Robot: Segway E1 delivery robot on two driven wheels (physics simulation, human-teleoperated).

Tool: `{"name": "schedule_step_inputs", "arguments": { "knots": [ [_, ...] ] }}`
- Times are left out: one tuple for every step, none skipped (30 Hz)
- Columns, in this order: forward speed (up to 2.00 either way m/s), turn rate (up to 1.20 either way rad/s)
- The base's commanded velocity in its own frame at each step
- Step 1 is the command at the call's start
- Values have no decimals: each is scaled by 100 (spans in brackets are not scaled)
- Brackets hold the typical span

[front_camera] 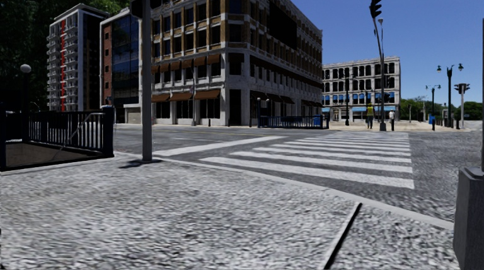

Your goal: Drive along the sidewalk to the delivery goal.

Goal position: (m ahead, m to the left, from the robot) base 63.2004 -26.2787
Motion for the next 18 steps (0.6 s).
{"name": "schedule_step_inputs", "arguments": {
  "knots": [
    [200,0],
    [200,0],
    [200,0],
    [200,0],
    [200,0],
    [200,0],
    [200,0],
    [200,0],
    [200,0],
    [200,0],
    [200,0],
    [200,0],
    [200,0],
    [200,0],
    [200,0],
    [200,0],
    [200,-4],
    [200,-15]
  ]
}}
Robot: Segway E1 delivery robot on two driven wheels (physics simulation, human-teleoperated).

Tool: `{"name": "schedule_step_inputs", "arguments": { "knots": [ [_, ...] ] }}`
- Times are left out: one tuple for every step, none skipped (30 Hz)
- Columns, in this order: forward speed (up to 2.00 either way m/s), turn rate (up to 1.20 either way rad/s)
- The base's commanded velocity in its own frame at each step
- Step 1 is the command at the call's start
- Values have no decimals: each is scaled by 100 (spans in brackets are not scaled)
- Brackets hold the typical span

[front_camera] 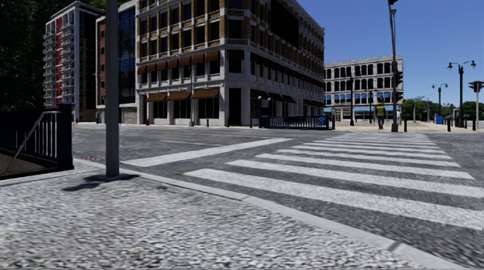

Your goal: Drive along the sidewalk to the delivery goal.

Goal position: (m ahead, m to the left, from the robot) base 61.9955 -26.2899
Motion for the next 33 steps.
{"name": "schedule_step_inputs", "arguments": {
  "knots": [
    [200,-15],
    [200,-19],
    [200,-24],
    [200,-31],
    [200,-31],
    [200,-34],
    [200,-36],
    [200,-40],
    [200,-43],
    [200,-43],
    [200,-47],
    [200,-49],
    [200,-49],
    [200,-49],
    [200,-49],
    [200,-49],
    [200,-49],
    [200,-49],
    [200,-49],
    [200,-49],
    [200,-49],
    [200,-49],
    [200,-49],
    [200,-49],
    [200,-49],
    [200,-49],
    [200,-49],
    [200,-49],
    [200,-49],
    [200,-49],
    [200,-49],
    [200,-49],
    [200,-49]
  ]
}}
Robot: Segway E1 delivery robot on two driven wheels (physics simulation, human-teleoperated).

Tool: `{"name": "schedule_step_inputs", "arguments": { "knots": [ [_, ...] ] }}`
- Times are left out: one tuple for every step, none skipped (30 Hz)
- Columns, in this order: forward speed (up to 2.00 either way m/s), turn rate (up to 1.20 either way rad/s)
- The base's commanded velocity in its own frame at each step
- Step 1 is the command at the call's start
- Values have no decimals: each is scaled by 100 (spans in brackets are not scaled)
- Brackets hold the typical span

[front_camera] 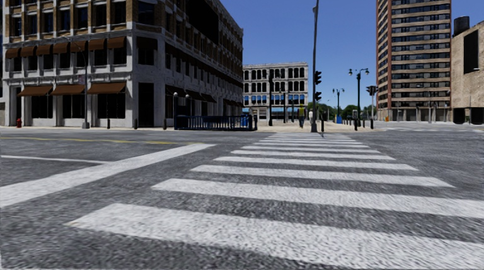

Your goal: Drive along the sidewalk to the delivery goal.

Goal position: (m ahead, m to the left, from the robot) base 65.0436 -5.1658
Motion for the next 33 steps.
{"name": "schedule_step_inputs", "arguments": {
  "knots": [
    [200,-49],
    [200,-49],
    [200,-49],
    [200,-49],
    [200,-49],
    [200,-49],
    [200,-49],
    [200,-49],
    [200,-49],
    [200,-49],
    [200,-49],
    [200,-49],
    [200,-49],
    [200,-49],
    [200,-49],
    [200,-49],
    [200,-49],
    [200,-49],
    [200,-49],
    [200,-49],
    [200,-49],
    [200,-49],
    [200,-49],
    [200,-49],
    [200,-49],
    [200,-49],
    [200,-11],
    [200,-1],
    [200,0],
    [200,0],
    [200,0],
    [200,0],
    [200,0]
  ]
}}
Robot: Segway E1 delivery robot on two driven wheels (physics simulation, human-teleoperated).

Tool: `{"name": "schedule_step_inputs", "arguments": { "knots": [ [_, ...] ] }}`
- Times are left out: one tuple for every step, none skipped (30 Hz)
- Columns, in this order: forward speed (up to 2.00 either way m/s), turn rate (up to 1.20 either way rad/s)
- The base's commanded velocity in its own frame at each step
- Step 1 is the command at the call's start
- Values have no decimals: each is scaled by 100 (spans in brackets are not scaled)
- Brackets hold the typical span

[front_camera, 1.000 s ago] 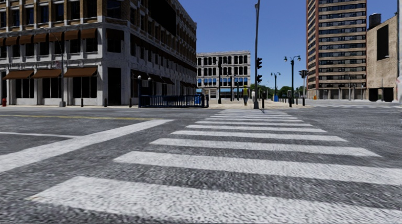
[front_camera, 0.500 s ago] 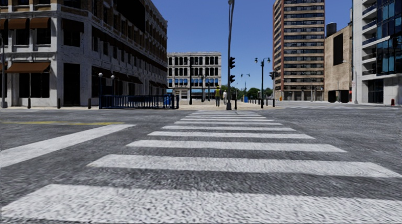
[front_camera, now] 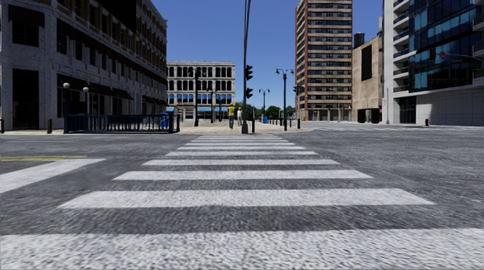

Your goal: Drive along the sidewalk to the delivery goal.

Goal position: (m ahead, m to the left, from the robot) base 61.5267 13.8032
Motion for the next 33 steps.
{"name": "schedule_step_inputs", "arguments": {
  "knots": [
    [200,0],
    [200,0],
    [200,0],
    [200,0],
    [200,0],
    [200,0],
    [200,0],
    [200,0],
    [200,0],
    [200,30],
    [200,55],
    [200,65],
    [200,67],
    [200,67],
    [200,67],
    [200,25],
    [200,25],
    [200,6],
    [200,0],
    [200,0],
    [200,0],
    [200,0],
    [200,0],
    [200,0],
    [200,0],
    [200,0],
    [200,0],
    [200,0],
    [200,0],
    [200,0],
    [200,0],
    [200,1],
    [200,21]
  ]
}}
